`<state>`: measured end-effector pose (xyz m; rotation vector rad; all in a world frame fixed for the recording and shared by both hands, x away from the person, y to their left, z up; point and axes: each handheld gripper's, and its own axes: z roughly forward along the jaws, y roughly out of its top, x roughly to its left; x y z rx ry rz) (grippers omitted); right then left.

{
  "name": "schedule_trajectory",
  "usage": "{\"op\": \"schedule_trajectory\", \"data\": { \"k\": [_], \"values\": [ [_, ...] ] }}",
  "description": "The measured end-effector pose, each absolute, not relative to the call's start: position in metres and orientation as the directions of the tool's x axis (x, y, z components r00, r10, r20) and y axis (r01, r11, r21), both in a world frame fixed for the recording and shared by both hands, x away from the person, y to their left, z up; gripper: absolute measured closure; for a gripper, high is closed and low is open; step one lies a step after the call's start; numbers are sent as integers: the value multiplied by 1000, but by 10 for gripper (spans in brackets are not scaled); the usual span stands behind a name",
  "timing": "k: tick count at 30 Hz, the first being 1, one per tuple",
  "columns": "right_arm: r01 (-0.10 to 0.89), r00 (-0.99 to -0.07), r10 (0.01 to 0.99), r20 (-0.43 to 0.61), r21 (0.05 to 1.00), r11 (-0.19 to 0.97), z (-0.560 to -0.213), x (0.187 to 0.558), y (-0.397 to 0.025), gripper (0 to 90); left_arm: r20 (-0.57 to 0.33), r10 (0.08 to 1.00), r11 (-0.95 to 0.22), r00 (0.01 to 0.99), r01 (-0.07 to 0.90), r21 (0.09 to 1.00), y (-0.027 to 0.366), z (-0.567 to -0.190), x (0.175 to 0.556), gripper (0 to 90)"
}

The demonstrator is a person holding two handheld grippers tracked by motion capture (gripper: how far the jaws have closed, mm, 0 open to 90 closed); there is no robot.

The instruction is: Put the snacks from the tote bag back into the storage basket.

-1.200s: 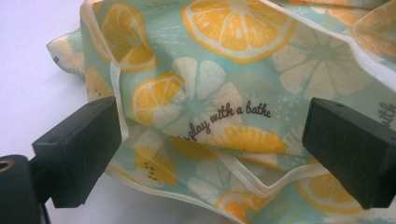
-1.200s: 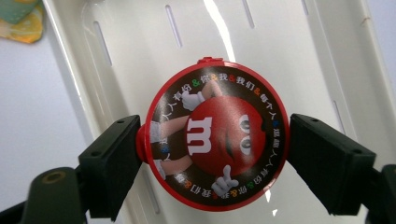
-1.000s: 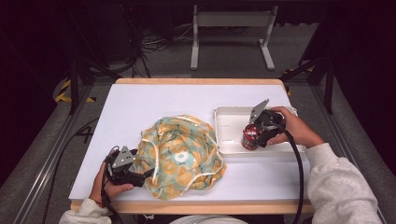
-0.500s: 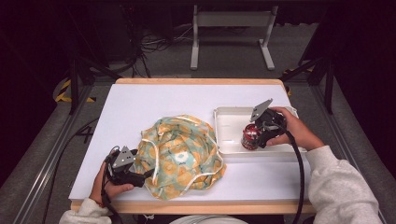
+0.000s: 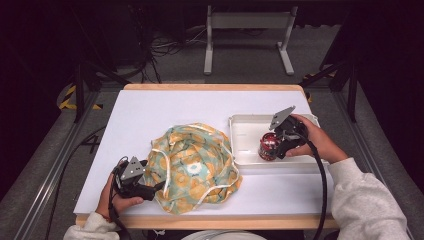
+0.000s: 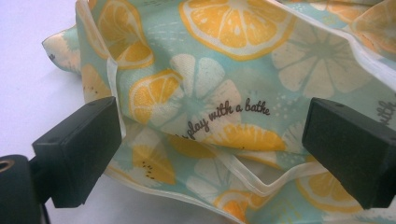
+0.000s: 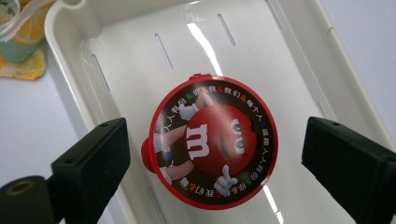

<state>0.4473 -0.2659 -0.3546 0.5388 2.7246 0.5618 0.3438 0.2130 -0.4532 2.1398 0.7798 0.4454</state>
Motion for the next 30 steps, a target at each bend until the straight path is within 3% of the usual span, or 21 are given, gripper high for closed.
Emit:
{"op": "schedule_trajectory", "data": {
  "k": [20,30],
  "values": [
    [296,-860,437,-263,441,847,-355,436,-273,91,50,662,-491,748,382,783,213,-453,344,53],
    [308,-858,458,-233,482,820,-351,429,-280,92,53,663,-492,747,382,782,213,-453,344,53]
  ]
}}
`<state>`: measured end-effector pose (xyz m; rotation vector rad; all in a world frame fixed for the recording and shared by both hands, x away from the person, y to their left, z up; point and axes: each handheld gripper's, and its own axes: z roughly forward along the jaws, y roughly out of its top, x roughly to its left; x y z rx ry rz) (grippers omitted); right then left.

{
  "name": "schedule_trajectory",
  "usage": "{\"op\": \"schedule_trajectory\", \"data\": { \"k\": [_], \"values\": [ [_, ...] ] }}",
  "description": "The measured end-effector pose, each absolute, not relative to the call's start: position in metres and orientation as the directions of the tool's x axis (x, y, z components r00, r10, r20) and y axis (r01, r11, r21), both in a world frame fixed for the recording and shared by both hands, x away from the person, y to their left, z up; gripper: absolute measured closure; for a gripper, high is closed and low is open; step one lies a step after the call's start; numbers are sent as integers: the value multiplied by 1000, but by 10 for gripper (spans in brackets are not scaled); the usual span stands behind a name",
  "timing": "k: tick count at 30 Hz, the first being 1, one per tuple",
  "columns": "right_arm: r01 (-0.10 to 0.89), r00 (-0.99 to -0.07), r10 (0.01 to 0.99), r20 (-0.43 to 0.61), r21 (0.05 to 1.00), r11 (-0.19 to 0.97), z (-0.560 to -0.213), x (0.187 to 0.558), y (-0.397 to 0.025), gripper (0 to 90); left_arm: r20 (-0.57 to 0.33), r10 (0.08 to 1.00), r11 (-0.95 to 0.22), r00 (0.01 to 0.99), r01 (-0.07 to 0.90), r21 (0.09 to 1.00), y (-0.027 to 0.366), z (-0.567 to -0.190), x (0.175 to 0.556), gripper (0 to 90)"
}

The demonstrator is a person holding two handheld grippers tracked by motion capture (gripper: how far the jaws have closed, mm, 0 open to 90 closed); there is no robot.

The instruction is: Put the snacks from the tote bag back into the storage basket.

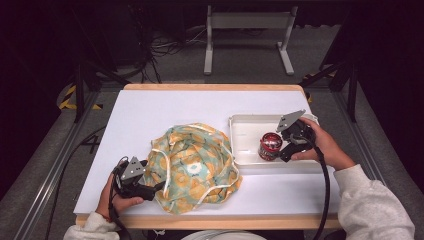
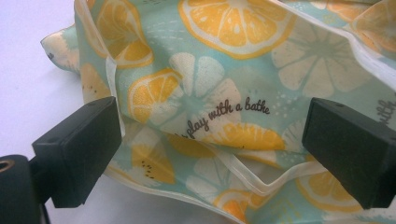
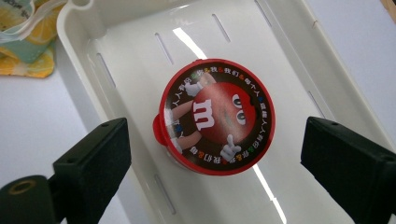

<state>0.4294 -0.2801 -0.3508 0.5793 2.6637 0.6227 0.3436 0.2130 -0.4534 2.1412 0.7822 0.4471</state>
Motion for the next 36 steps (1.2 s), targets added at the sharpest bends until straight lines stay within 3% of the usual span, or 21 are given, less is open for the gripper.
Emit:
{"op": "schedule_trajectory", "data": {
  "k": [36],
  "values": [
    [352,-802,532,-270,507,787,-370,400,-313,90,53,662,-494,748,382,781,213,-453,343,52]
  ]
}}
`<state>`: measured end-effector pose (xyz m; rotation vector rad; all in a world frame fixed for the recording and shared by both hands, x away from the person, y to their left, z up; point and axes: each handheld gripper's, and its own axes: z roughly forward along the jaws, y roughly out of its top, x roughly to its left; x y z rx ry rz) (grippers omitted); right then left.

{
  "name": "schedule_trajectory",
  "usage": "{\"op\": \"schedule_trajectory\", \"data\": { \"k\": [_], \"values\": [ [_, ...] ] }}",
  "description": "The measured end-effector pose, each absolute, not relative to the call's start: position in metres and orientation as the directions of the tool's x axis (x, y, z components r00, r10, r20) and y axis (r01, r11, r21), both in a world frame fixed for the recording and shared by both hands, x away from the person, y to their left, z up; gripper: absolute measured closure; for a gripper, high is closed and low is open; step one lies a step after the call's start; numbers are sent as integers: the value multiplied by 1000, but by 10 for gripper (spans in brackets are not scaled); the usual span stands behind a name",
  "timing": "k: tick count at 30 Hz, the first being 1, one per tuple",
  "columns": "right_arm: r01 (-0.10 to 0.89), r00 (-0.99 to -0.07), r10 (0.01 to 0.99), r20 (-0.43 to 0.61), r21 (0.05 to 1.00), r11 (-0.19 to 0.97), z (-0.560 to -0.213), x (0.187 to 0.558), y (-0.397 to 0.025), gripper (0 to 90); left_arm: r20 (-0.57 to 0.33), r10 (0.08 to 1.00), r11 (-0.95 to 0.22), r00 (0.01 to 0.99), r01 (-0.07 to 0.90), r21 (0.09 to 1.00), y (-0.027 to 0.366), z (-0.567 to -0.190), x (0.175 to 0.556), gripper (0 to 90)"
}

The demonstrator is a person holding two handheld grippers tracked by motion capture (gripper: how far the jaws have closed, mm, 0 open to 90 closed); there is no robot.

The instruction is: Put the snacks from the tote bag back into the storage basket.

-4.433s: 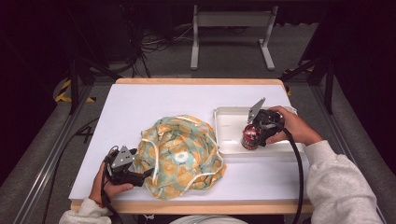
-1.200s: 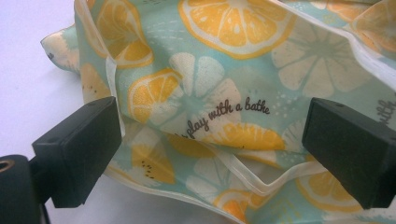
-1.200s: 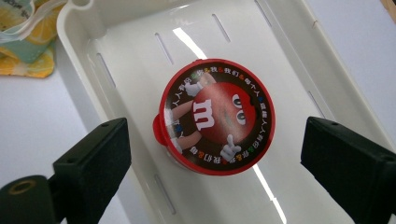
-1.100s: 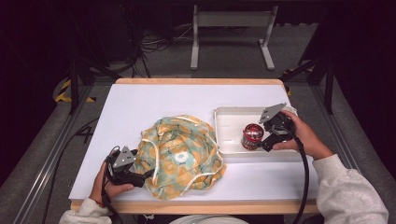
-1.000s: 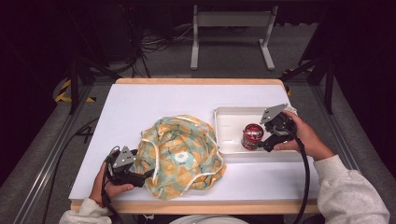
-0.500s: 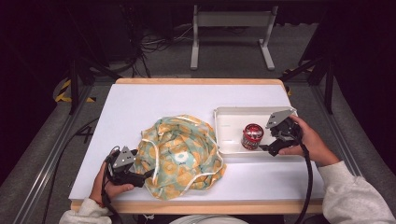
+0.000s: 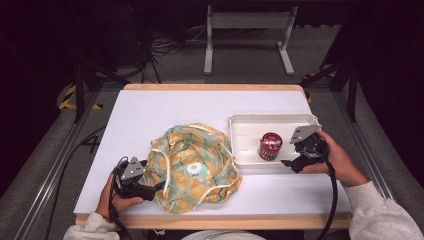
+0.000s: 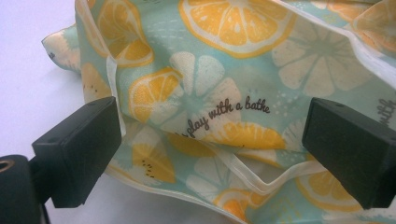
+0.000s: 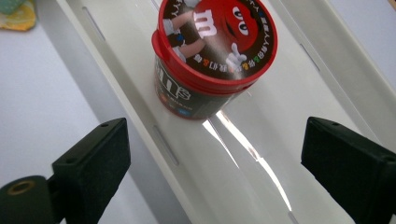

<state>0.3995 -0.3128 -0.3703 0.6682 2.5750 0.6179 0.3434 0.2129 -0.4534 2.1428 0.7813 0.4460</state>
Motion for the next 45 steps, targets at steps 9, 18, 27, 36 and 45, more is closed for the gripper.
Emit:
{"op": "schedule_trajectory", "data": {
  "k": [9,18,27,36,45],
  "values": [
    [362,-783,553,-286,513,778,-377,393,-320,86,52,665,-491,745,384,782,213,-454,343,52],
    [359,-765,574,-293,545,757,-385,383,-329,80,57,664,-497,746,382,779,213,-454,343,52],
    [362,-746,613,-258,615,700,-394,369,-346,72,57,663,-500,747,384,777,213,-454,343,52],
    [365,-722,646,-246,658,658,-404,355,-361,70,55,664,-499,746,387,775,213,-454,343,52],
    [333,-662,689,-294,709,622,-413,339,-371,71,54,666,-497,744,389,775,212,-454,343,52]
  ]
}}
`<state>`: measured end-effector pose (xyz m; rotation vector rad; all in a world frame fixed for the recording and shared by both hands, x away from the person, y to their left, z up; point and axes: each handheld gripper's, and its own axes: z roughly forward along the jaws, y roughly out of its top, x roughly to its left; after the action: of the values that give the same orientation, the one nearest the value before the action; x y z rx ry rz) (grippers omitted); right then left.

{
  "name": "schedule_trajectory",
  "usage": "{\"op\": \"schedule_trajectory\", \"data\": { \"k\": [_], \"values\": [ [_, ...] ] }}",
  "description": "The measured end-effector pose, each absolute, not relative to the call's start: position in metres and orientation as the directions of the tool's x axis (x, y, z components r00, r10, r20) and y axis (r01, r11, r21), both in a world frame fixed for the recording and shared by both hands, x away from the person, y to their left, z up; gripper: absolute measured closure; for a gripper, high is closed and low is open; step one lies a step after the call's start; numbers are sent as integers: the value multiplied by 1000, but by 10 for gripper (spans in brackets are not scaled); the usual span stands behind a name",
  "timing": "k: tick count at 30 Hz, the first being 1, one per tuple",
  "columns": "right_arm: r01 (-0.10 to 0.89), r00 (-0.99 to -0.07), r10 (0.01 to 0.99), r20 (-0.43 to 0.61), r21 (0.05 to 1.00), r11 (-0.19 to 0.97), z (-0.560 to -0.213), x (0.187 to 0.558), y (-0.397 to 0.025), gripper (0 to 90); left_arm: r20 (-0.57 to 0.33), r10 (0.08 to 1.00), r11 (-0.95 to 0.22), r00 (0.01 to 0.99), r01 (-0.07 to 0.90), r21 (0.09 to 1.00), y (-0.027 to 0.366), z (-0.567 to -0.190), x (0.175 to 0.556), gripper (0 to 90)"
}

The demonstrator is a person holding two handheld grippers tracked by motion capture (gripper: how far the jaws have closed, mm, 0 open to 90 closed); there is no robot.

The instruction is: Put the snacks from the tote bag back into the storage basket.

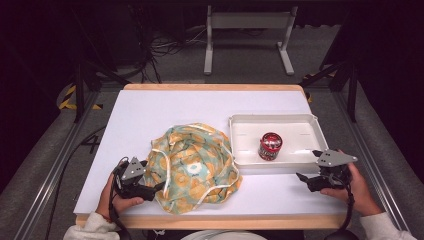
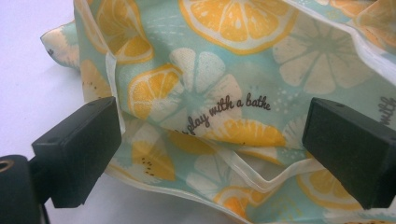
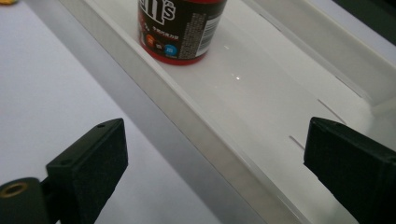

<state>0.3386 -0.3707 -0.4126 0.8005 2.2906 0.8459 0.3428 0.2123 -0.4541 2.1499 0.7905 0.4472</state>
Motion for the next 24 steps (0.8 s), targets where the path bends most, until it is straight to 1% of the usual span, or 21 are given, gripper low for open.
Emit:
{"op": "schedule_trajectory", "data": {
  "k": [5,12,18,24],
  "values": [
    [326,-640,705,-304,724,608,-418,332,-373,67,56,665,-498,745,386,776,213,-454,343,52],
    [319,-625,726,-287,755,573,-427,323,-379,66,57,664,-499,746,385,777,213,-454,343,52],
    [309,-581,753,-308,773,554,-433,315,-385,59,58,668,-496,742,385,778,213,-454,343,52],
    [332,-564,781,-268,793,511,-439,309,-394,59,61,667,-498,742,385,777,213,-454,343,52]
  ]
}}
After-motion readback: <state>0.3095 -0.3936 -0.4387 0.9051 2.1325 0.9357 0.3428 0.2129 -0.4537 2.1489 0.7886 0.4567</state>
